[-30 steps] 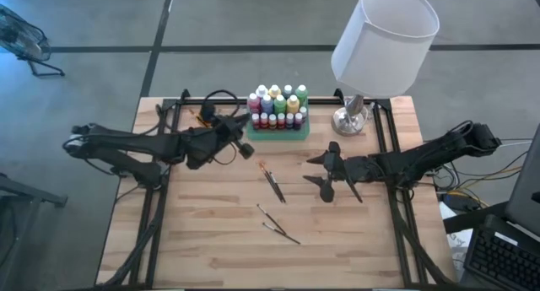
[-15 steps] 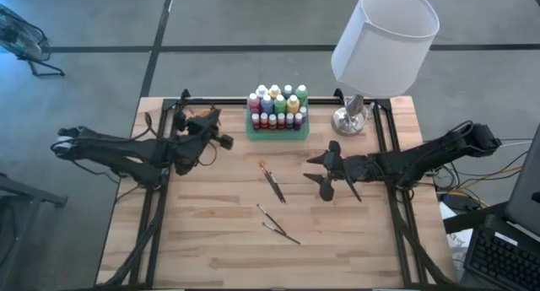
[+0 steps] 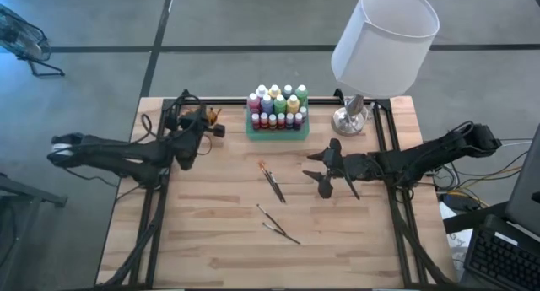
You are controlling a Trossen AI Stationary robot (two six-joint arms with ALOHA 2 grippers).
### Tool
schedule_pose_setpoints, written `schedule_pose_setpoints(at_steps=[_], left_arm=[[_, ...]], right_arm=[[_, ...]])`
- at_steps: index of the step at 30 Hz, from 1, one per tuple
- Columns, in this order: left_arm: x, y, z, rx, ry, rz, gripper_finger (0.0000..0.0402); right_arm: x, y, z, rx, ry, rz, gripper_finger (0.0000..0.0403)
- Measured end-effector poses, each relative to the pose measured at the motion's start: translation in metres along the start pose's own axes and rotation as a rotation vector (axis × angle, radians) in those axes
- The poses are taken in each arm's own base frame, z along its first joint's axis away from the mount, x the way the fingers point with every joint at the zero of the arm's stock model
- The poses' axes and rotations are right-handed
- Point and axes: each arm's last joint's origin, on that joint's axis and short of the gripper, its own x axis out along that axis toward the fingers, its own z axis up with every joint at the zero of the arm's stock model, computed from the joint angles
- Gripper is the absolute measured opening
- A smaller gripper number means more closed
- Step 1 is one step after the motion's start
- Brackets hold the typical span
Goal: Pick & Place Paint Supplies
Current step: Put the silver paintbrush into the orange cup
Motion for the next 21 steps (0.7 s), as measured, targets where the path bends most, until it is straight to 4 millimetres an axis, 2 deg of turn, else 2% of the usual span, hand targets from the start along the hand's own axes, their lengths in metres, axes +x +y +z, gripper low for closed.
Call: schedule_pose_setpoints(at_steps=[9,15,21], left_arm=[[0.014,0.007,-0.018,-0.014,0.018,0.048,0.0007],[0.022,0.01,-0.023,-0.026,0.028,0.045,0.0007],[0.029,0.01,-0.041,-0.028,0.057,0.058,0.0007]], right_arm=[[0.0,0.0,0.0,0.0,0.0,-0.003,0.0262],[0.0,0.0,0.0,0.0,0.0,-0.003,0.0247],[0.0,0.0,0.0,-0.001,0.0,-0.003,0.0233]])
